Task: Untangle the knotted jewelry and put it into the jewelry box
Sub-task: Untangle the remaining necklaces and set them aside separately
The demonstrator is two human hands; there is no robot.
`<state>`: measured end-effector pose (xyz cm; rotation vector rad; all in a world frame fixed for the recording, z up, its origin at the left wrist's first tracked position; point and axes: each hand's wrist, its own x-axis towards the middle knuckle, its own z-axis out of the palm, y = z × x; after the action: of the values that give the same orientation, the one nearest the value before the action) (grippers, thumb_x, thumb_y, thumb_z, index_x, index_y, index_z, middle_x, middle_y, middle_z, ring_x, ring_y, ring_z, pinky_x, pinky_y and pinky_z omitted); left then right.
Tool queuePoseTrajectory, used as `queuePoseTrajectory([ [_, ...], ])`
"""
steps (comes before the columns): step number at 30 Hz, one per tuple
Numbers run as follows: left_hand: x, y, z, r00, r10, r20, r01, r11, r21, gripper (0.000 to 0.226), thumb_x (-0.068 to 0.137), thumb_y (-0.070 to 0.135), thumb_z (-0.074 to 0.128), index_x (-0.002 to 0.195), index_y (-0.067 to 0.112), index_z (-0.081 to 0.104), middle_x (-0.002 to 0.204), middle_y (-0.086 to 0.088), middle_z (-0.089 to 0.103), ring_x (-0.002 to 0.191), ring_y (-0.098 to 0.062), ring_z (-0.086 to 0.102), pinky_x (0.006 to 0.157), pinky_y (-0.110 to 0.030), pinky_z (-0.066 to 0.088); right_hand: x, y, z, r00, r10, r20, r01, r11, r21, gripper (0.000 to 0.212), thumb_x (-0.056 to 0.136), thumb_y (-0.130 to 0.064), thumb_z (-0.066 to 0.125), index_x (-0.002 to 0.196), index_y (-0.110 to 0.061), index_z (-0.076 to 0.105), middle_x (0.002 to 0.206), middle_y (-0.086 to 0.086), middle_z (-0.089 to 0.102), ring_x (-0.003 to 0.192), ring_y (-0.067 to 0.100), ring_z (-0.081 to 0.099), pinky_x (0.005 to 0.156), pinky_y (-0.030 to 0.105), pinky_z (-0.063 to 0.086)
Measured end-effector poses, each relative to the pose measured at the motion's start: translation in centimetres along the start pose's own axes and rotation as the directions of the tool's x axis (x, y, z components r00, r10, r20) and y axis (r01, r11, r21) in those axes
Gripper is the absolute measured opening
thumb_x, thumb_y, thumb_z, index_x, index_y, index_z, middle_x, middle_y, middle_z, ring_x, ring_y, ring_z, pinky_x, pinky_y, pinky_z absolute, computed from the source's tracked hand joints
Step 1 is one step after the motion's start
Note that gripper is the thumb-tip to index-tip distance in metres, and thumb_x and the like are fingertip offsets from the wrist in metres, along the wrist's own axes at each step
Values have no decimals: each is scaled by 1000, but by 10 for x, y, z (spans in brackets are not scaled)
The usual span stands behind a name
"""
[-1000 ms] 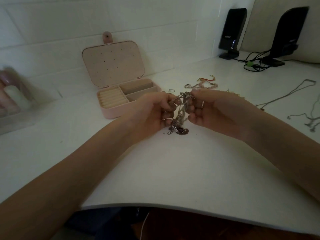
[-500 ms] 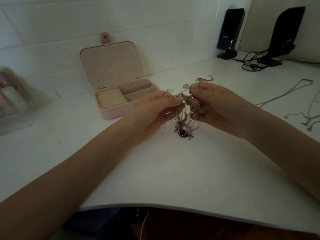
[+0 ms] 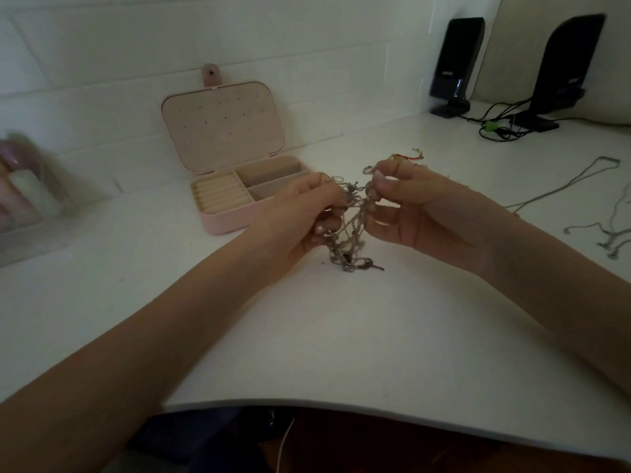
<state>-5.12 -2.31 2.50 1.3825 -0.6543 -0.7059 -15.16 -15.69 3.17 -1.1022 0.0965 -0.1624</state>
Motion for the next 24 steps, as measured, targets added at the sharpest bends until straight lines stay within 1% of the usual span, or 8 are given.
queuePoseTrajectory([
  [4, -4, -4, 1, 980, 188, -62, -175, 970, 171, 25, 95, 0, 50, 77, 13, 37, 54, 3, 38, 41, -7, 33, 40, -16, 29, -2, 1, 4, 999, 33, 6, -32, 997, -66, 17, 81, -14, 60, 95, -12, 52, 71, 2, 52, 51, 8, 45, 49, 19, 49],
  [6, -6, -4, 2, 974, 219, -54, -208, 963, 170, 21, 97, 2, 48, 82, 12, 36, 51, 1, 38, 39, -10, 36, 42, -20, 32, -3, 2, 4, 998, 53, -26, -58, 970, -236, 27, 77, -22, 66, 98, -12, 52, 69, 0, 51, 52, 8, 43, 52, 21, 49],
  [9, -6, -3, 3, 971, 234, -51, -217, 951, 222, 18, 96, 4, 49, 82, 11, 40, 43, 5, 42, 38, -13, 40, 44, -22, 36, -3, 8, 5, 997, 57, -60, -81, 836, -543, 41, 68, -34, 73, 100, -10, 60, 60, -4, 46, 53, 8, 41, 58, 22, 48],
  [12, -6, -3, 2, 973, 224, -62, -201, 944, 263, 17, 95, 7, 52, 82, 13, 42, 38, 5, 44, 36, -14, 40, 44, -21, 35, -4, 10, 8, 997, 17, -74, -62, 752, -656, 23, 78, -33, 71, 83, -11, 66, 55, -7, 48, 52, 5, 43, 61, 22, 48],
  [17, -1, -6, -2, 965, 188, -183, -135, 954, 269, 15, 94, 18, 58, 87, 10, 47, 39, 7, 42, 31, -10, 37, 38, -18, 32, -3, 6, 5, 982, -158, -106, 72, 825, -561, 11, 90, -15, 63, 79, -12, 60, 76, 0, 62, 73, 9, 61, 76, 25, 56],
  [20, -1, -6, -1, 973, 151, -176, -106, 965, 242, 16, 94, 21, 59, 91, 7, 52, 41, 5, 48, 33, -11, 47, 38, -19, 41, -2, 10, 8, 974, -196, -112, 119, 870, -479, 12, 93, -12, 58, 81, -10, 58, 87, 10, 62, 84, 16, 63, 80, 32, 59],
  [22, -2, -4, 1, 974, 153, -167, -114, 968, 224, 16, 94, 20, 58, 92, 5, 54, 42, 3, 51, 36, -13, 54, 39, -20, 45, -3, 11, 11, 979, -161, -122, 113, 937, -330, 13, 93, -10, 55, 81, -8, 58, 83, 8, 63, 77, 17, 65, 73, 31, 59],
  [24, -4, -3, 1, 965, 200, -169, -157, 959, 237, 16, 94, 18, 58, 89, 4, 53, 45, 1, 53, 40, -15, 59, 38, -21, 44, -2, 11, 12, 977, -160, -138, 114, 949, -295, 13, 93, -11, 56, 81, -8, 58, 81, 6, 62, 65, 11, 63, 67, 27, 59],
])
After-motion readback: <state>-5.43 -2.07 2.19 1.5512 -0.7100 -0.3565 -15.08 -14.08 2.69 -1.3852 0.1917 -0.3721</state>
